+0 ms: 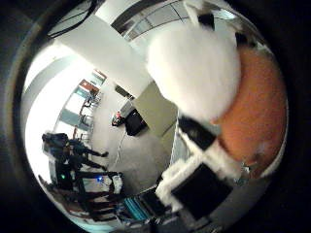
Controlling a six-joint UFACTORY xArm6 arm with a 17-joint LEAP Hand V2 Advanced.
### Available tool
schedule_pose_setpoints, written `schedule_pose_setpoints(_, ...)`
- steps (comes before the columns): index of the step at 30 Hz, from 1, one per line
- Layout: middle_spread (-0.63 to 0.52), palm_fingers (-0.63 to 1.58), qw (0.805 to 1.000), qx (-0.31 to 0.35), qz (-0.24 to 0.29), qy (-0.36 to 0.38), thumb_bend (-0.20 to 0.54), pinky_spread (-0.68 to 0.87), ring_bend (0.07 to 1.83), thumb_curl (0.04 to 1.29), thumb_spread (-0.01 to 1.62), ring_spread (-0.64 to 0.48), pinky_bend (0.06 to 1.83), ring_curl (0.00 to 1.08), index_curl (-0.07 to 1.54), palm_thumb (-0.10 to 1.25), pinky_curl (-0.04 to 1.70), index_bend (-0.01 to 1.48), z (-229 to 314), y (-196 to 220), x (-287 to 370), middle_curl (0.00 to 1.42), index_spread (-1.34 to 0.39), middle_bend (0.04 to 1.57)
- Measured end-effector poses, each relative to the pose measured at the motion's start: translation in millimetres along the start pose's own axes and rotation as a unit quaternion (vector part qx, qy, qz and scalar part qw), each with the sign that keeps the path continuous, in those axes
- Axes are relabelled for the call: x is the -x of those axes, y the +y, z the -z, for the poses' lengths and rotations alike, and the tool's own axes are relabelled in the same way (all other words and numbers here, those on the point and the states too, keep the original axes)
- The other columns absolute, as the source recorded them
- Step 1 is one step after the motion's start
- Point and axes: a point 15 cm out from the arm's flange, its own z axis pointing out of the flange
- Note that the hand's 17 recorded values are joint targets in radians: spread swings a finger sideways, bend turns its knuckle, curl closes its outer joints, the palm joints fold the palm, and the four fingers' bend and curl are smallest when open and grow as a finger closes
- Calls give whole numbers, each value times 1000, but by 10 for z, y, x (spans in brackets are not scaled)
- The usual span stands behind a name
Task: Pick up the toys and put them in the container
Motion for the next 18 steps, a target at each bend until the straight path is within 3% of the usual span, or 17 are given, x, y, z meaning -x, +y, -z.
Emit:
schedule_pose_setpoints(6, -91, 134, 1000, 6, 10, -2, -20, 272, 658, 371, 1146, -10, 831, 373, 453, 687, 418, 304, -36, 27, 36, 428, -438, 444)
schedule_pose_setpoints(18, -74, 259, 1000, 0, 3, 9, -19, 357, 538, 358, 1145, 22, 737, 273, 382, 672, 253, 192, 52, 22, -210, 350, -432, 301)
